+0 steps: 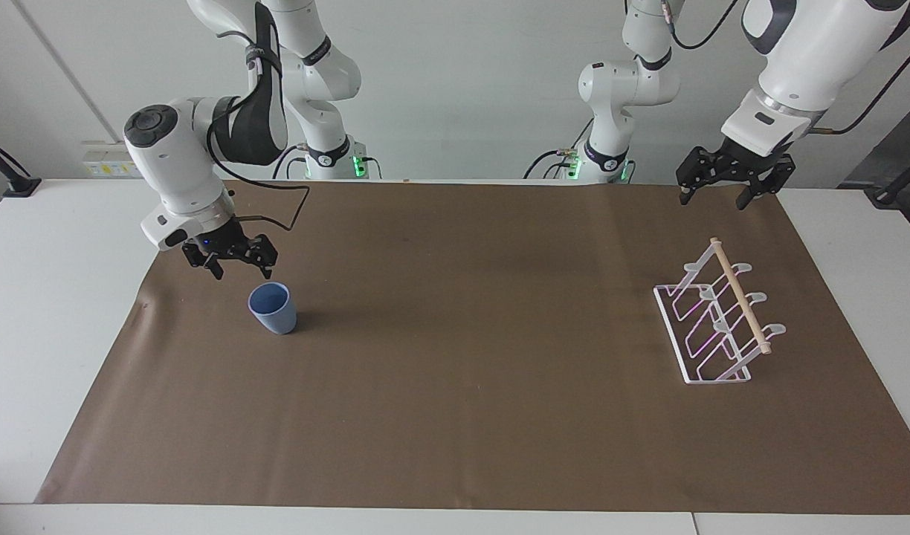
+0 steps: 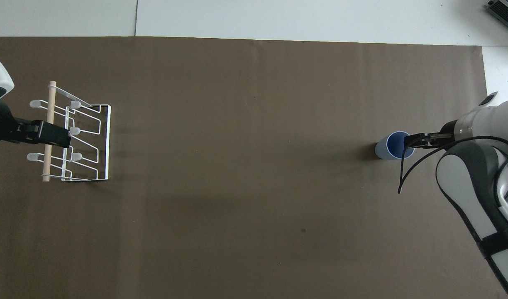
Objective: Hang cup on cup holder
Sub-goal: 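Reach the right gripper to the blue cup rim and close on it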
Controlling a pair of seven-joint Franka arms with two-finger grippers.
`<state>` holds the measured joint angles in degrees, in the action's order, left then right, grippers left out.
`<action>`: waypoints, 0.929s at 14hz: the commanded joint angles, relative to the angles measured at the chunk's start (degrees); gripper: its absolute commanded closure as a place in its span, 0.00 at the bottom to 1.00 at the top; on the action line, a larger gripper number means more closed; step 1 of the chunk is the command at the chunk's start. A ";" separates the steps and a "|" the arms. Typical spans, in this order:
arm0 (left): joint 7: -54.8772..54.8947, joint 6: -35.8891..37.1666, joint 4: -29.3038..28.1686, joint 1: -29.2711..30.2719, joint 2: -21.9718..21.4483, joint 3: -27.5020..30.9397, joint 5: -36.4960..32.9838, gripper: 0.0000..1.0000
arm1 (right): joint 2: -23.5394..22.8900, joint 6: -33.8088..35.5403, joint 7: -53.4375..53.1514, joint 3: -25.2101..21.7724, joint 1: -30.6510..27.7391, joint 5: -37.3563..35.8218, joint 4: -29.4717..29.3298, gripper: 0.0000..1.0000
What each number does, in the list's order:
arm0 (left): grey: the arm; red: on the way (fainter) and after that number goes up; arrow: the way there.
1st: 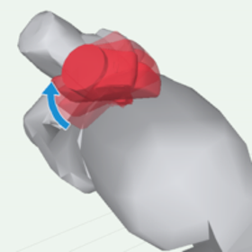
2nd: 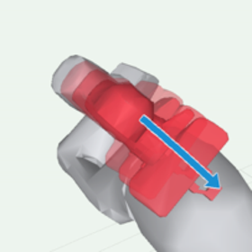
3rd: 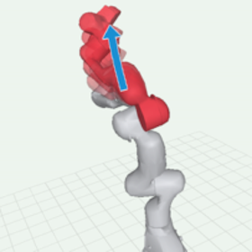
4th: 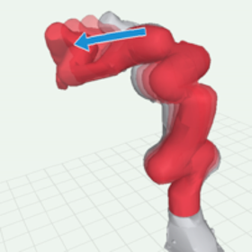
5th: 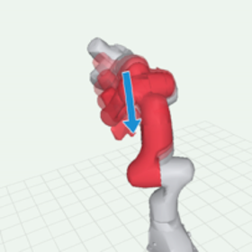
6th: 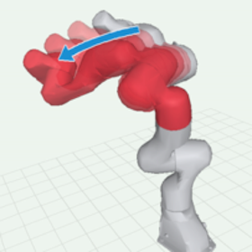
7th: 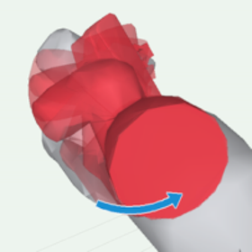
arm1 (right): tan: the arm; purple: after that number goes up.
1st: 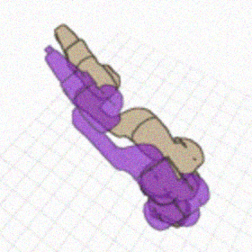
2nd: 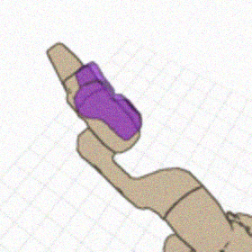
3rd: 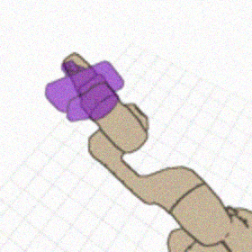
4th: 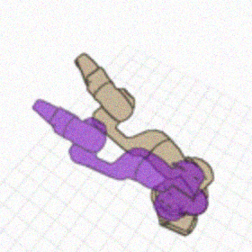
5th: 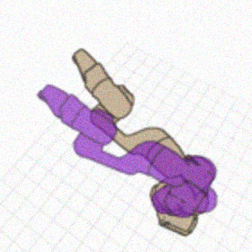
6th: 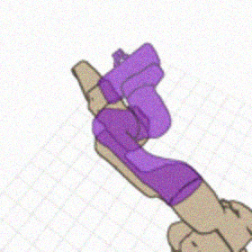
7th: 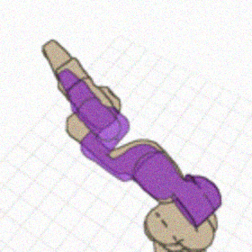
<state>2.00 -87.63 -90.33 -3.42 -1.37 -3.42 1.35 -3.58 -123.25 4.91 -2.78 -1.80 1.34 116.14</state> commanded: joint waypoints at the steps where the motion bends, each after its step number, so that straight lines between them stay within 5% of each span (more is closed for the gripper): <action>1: 0.73 0.62 -0.99 0.34 -1.09 -0.10 -0.91 0.00 | -1.69 -4.44 1.68 0.41 -0.74 2.09 0.14 0.00; 11: 0.73 0.53 -0.99 0.34 -1.09 -0.10 -0.91 0.00 | -4.95 -6.30 3.70 0.41 -2.15 2.70 1.10 0.00; 13: 0.73 0.62 -0.99 0.34 -1.09 -0.10 -0.91 0.00 | -4.86 -6.30 3.88 0.41 -2.15 4.71 1.45 0.21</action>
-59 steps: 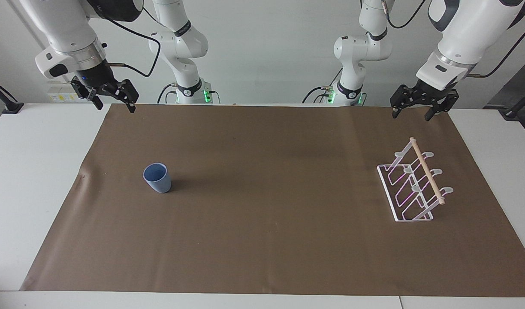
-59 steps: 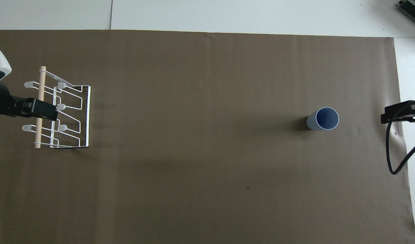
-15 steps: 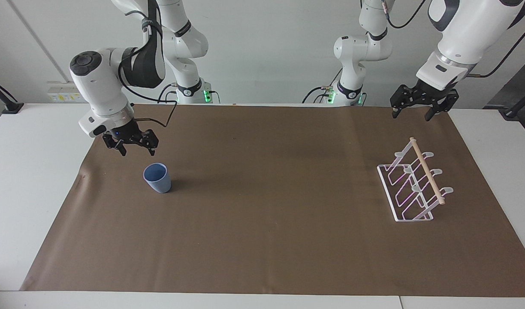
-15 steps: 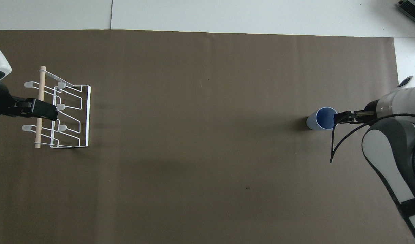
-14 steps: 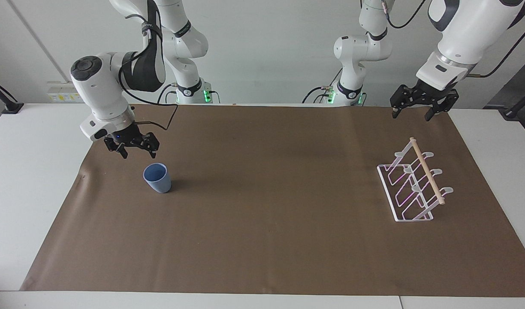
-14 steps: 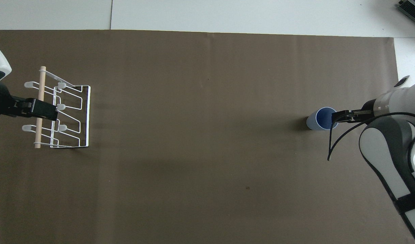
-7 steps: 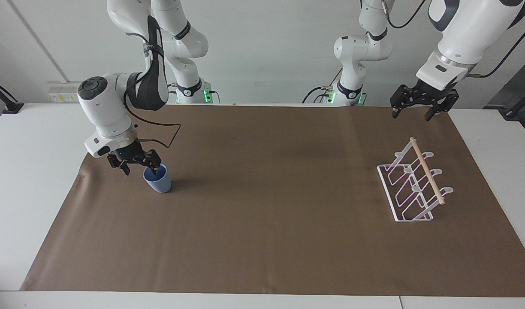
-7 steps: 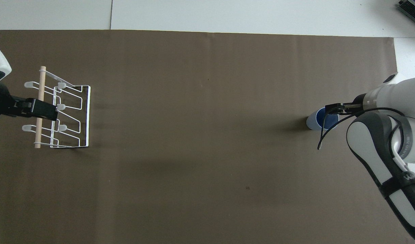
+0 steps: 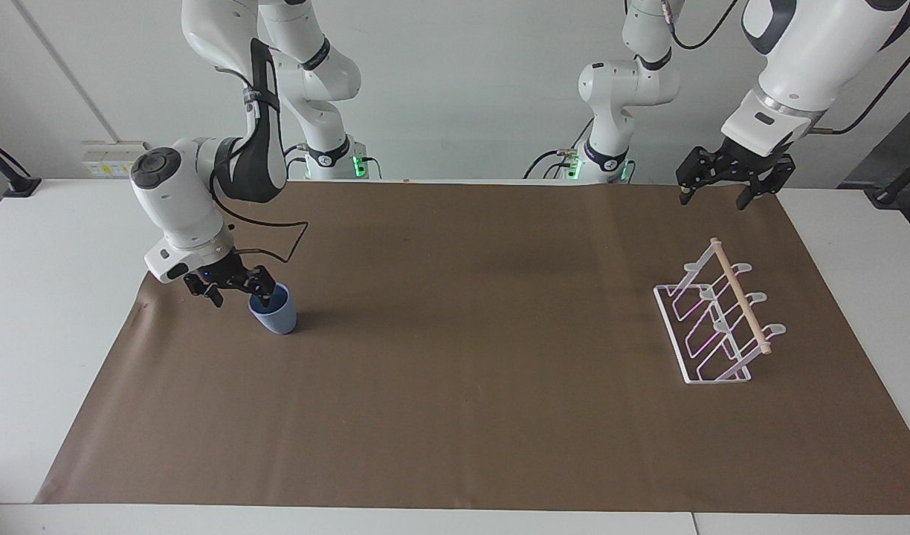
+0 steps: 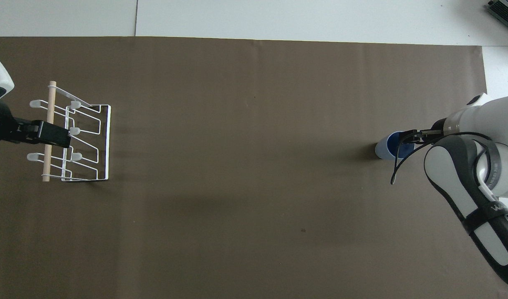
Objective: Hang cup on cup holder
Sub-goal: 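Lift the blue cup with the right gripper and carry it toward the rack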
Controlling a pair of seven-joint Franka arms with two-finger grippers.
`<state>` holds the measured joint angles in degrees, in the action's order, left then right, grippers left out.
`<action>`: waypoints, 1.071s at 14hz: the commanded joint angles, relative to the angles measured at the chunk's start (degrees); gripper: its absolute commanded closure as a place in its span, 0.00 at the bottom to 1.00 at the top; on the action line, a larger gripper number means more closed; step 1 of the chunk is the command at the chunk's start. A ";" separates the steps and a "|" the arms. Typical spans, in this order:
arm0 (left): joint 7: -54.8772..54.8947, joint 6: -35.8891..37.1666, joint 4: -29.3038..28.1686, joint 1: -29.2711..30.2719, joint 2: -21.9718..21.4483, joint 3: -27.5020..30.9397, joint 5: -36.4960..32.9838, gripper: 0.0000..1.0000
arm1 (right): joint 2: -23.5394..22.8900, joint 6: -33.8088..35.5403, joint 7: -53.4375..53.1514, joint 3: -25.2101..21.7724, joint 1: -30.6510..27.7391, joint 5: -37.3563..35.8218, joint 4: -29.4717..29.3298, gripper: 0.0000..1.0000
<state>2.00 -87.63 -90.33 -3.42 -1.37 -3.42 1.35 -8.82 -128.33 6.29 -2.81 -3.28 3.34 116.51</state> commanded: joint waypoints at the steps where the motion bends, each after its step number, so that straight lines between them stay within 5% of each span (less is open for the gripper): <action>1: 0.73 0.53 -0.99 0.34 -1.09 -0.10 -0.91 0.00 | 0.38 -1.22 2.50 0.44 -0.59 2.90 1.26 0.37; 6: 0.73 0.62 -0.99 0.34 -1.09 -0.10 -0.91 0.00 | 0.38 -1.22 2.41 0.44 -0.59 2.90 1.70 0.97; 12: 0.73 0.62 -0.99 0.34 -1.09 -0.10 -0.91 0.00 | 0.20 0.61 2.06 0.44 -0.59 2.99 -0.31 1.00; 15: 0.73 0.62 -0.99 0.34 -1.09 -0.10 -0.91 0.00 | 1.17 9.55 3.72 0.79 -0.06 2.99 -6.45 1.00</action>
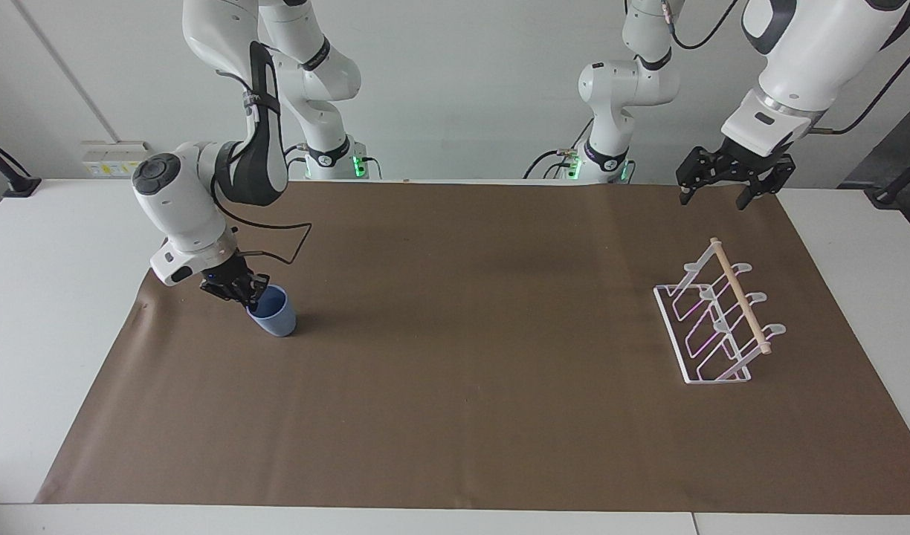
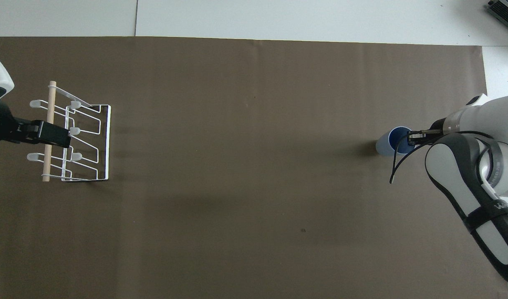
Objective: Hang cup on cup holder
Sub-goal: 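Lift the blue cup with the right gripper and carry it toward the rack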
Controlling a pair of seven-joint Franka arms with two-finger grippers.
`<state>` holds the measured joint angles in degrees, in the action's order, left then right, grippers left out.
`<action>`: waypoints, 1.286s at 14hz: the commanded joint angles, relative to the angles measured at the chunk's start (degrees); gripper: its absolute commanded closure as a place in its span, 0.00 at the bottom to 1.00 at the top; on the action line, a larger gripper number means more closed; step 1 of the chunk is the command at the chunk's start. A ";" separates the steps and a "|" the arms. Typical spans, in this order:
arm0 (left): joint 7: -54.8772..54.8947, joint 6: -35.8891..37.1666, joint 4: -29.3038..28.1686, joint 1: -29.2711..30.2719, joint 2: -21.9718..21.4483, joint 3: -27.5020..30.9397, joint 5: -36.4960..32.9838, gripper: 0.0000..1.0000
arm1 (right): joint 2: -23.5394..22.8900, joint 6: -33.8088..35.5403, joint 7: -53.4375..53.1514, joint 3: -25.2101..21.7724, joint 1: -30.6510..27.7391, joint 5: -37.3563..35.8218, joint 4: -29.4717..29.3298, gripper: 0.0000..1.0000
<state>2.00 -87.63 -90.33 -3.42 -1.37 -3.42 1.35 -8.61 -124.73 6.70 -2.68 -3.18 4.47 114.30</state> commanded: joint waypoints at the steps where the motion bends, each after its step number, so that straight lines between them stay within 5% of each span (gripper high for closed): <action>1: 0.73 0.53 -0.99 0.34 -1.09 -0.10 -0.91 0.00 | 1.49 9.56 5.24 1.35 0.10 1.95 -6.52 1.00; 8: 0.73 0.61 -0.99 0.34 -1.09 -0.10 -0.91 0.00 | 2.64 18.55 9.56 2.77 0.01 26.71 -13.39 1.00; 18: 0.46 0.26 -0.81 -0.10 -1.01 -0.27 -0.65 0.00 | 3.78 26.91 8.69 3.11 0.97 61.95 -13.14 1.00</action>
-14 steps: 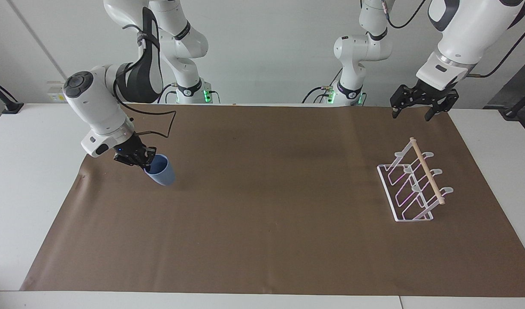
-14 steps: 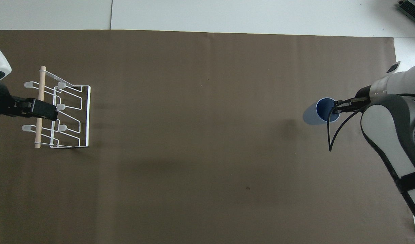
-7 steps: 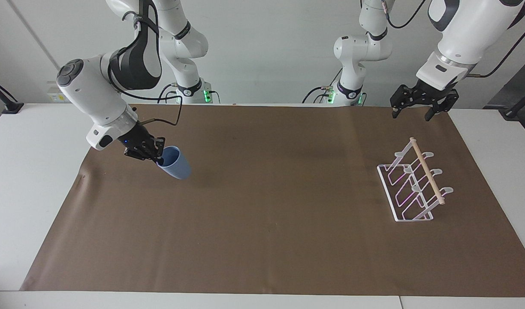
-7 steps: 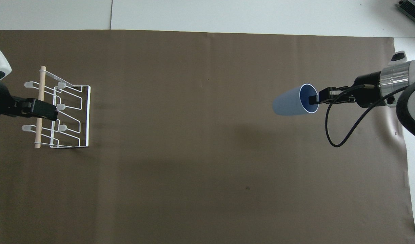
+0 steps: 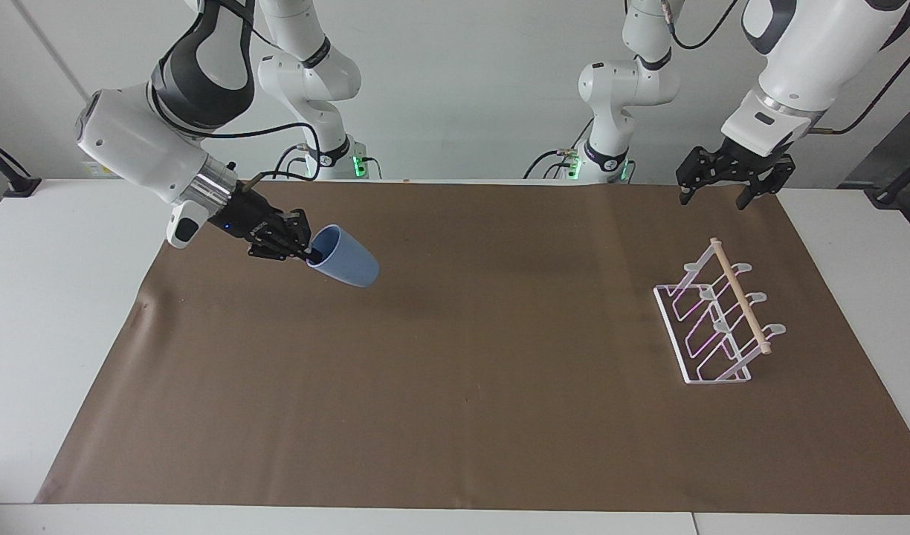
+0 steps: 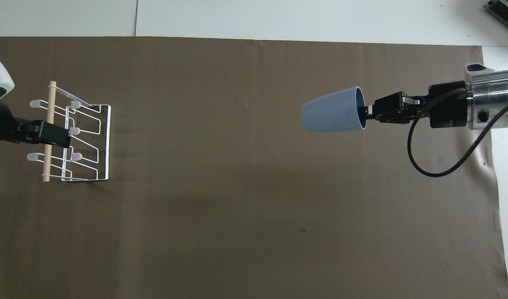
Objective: Hang cup on cup holder
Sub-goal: 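Lift the blue cup with the right gripper and carry it toward the rack, then carry the cup with the right gripper while the left gripper reaches it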
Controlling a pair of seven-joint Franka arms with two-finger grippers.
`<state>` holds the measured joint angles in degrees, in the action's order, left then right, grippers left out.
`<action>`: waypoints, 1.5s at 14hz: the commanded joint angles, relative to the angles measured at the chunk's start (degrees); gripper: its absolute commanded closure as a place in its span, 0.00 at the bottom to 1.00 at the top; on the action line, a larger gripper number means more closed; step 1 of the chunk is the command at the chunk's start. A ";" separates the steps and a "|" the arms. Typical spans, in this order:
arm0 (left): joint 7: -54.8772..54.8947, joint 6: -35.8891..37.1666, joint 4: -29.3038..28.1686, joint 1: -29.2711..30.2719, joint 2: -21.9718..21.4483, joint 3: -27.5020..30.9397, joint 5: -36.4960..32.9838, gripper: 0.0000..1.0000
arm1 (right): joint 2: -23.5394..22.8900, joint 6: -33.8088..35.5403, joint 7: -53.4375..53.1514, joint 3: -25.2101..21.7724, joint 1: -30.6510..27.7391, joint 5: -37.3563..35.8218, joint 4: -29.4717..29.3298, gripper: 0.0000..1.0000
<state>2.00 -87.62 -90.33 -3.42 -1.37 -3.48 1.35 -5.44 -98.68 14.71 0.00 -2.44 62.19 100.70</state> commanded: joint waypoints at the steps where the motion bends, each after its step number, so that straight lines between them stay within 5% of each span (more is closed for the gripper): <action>1: -0.15 1.22 -0.29 -0.44 -0.83 -0.30 0.74 0.00 | 0.87 0.77 -0.38 0.44 1.12 6.69 0.99 1.00; 9: -50.00 -4.82 -0.11 -1.06 -0.30 -1.27 29.47 0.00 | 3.94 -2.66 -3.03 0.53 5.51 27.78 10.73 1.00; 16: -89.76 -15.29 1.03 -2.47 1.02 -7.51 36.53 0.00 | 4.56 -8.81 -2.50 0.53 11.67 36.07 13.65 1.00; 21: -103.75 -18.55 3.92 -2.47 4.87 -9.26 39.52 0.00 | 4.74 -11.18 -2.06 0.61 14.39 36.16 14.44 1.00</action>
<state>-96.49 -105.05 -89.88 -5.69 0.16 -11.92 39.82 -2.60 -107.55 12.13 0.42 10.75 96.55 113.04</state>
